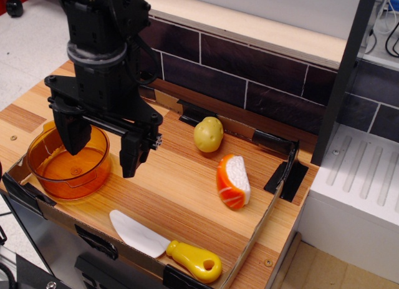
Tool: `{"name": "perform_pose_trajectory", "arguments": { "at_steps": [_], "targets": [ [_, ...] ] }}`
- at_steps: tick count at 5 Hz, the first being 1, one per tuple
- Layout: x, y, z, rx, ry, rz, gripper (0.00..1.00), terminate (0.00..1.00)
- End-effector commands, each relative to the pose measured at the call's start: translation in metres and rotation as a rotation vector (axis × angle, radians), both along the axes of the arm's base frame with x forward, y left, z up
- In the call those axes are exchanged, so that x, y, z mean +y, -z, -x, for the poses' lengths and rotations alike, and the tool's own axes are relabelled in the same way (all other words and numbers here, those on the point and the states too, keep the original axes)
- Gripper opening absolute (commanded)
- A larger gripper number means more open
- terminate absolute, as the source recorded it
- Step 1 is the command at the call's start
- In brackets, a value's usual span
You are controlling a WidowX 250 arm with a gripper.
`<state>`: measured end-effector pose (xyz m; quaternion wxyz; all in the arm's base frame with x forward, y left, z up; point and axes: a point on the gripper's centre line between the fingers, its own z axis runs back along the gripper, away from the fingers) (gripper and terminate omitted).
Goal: Put sushi in pot
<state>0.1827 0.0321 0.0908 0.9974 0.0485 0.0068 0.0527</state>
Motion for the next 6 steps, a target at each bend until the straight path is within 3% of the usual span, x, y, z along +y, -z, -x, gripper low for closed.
{"name": "perform_pose_trajectory", "arguments": {
  "at_steps": [1, 2, 4, 6],
  "targets": [
    [0.000, 0.000, 0.000, 0.000, 0.000, 0.000, 1.00, 0.00],
    [-0.021, -0.008, -0.006, 0.121, -0.125, 0.045, 1.00, 0.00],
    [-0.054, -0.008, -0.037, 0.141, -0.289, 0.154, 1.00, 0.00],
    [-0.077, -0.002, -0.062, 0.067, -0.482, 0.243, 1.00, 0.00]
  ]
}}
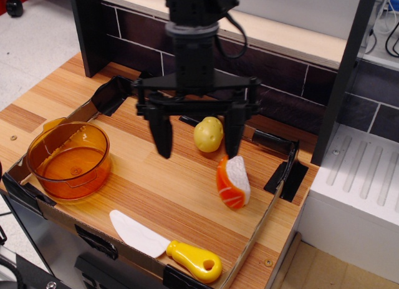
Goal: Put sushi in pot
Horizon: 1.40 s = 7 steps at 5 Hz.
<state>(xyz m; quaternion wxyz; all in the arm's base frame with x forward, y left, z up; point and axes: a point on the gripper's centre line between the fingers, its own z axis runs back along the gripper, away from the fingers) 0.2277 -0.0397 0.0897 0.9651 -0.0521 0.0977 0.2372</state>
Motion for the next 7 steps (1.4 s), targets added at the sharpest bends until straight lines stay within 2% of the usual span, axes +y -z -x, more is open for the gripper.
{"name": "perform_pose_trajectory", "arguments": {
  "at_steps": [1, 2, 3, 4, 6, 7],
  "targets": [
    [-0.010, 0.007, -0.024, -0.165, -0.120, -0.030, 1.00, 0.00],
    [-0.011, 0.022, -0.036, -0.226, -0.134, -0.066, 1.00, 0.00],
    [-0.008, 0.038, -0.042, -0.253, -0.143, -0.102, 1.00, 0.00],
    [-0.008, 0.050, -0.043, -0.265, -0.154, -0.117, 1.00, 0.00],
    [-0.010, 0.069, -0.044, -0.250, -0.146, -0.151, 1.00, 0.00],
    [-0.011, 0.069, -0.039, -0.259, -0.134, -0.156, 0.00, 0.00]
  ]
}}
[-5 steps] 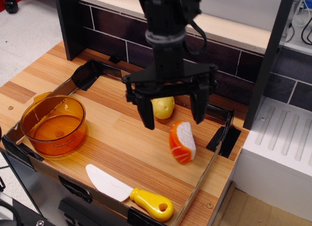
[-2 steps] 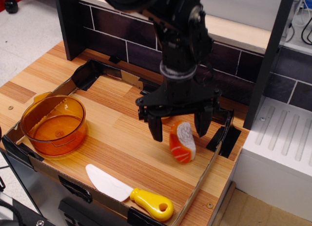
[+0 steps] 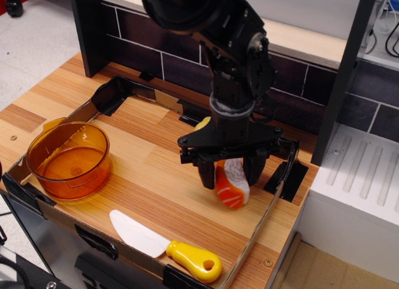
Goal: Put sushi in pot
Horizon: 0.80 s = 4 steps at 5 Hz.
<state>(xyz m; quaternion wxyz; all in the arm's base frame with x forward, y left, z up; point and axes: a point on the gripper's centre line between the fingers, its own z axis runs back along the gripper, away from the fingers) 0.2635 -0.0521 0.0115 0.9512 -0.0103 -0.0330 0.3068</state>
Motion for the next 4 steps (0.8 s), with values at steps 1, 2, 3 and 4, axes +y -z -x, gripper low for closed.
{"name": "perform_pose_trajectory", "arguments": {
  "at_steps": [1, 2, 3, 4],
  "targets": [
    [-0.001, -0.034, 0.003, -0.064, 0.028, 0.053, 0.00, 0.00],
    [0.001, -0.071, 0.010, -0.076, 0.025, 0.114, 0.00, 0.00],
    [0.025, -0.091, 0.024, -0.085, 0.006, 0.145, 0.00, 0.00],
    [0.065, -0.101, 0.040, 0.031, -0.014, 0.194, 0.00, 0.00]
  ]
}}
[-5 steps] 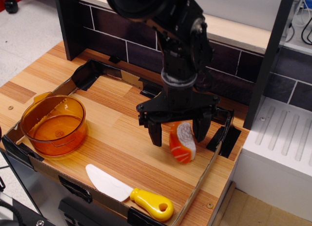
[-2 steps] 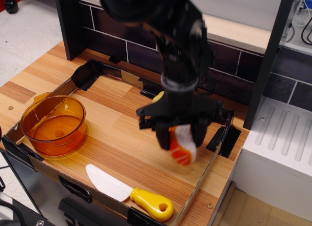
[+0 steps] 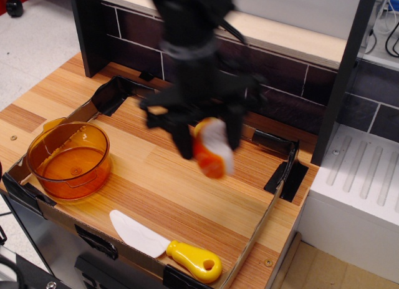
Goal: Put sushi in pot
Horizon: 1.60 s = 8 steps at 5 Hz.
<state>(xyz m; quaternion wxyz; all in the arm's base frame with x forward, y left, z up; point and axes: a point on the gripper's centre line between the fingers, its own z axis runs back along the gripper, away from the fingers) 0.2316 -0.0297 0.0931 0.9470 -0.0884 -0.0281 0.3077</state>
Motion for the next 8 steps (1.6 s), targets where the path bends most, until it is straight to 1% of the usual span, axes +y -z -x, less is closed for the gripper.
{"name": "perform_pose_trajectory", "arguments": {
  "at_steps": [1, 2, 3, 4, 5, 6, 7, 8],
  "targets": [
    [0.093, -0.028, 0.028, 0.086, 0.000, 0.059, 0.00, 0.00],
    [0.120, -0.017, 0.032, 0.088, 0.024, -0.003, 0.00, 0.00],
    [0.147, -0.008, 0.031, 0.033, 0.033, -0.063, 0.00, 0.00],
    [0.155, 0.003, 0.027, 0.027, 0.017, -0.096, 0.00, 0.00],
    [0.157, 0.023, 0.024, 0.060, 0.026, -0.163, 0.00, 0.00],
    [0.156, 0.037, 0.021, 0.072, 0.029, -0.180, 0.00, 0.00],
    [0.153, 0.044, 0.021, 0.075, 0.027, -0.199, 0.00, 0.00],
    [0.153, 0.054, 0.021, 0.085, 0.014, -0.220, 1.00, 0.00]
  ]
}}
